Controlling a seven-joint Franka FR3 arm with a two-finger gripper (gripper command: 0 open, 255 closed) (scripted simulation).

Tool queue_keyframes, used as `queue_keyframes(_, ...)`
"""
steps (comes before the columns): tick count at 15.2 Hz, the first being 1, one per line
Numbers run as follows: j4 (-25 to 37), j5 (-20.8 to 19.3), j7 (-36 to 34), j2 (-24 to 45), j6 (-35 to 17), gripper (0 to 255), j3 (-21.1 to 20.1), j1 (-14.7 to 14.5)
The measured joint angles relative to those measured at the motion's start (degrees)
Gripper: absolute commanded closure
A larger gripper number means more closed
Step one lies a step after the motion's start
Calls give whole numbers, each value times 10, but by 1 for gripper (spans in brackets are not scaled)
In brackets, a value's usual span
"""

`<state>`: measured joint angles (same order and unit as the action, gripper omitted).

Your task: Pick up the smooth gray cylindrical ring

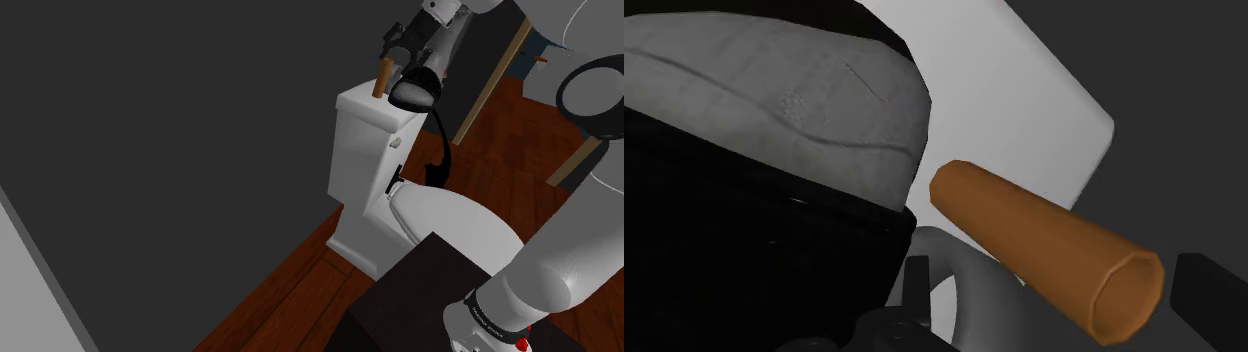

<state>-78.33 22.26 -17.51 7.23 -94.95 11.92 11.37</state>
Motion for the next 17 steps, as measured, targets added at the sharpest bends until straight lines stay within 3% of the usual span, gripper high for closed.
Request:
queue_keyframes(3,78,33,-16,53,17,0,9,20)
queue_keyframes(7,61,39,-10,51,-10,0,5,17)
queue_keyframes(10,16,34,-3,28,-42,0,1,10)
queue_keyframes(11,12,35,-2,27,-44,255,1,11)
queue_keyframes(17,9,50,5,39,-44,255,4,17)
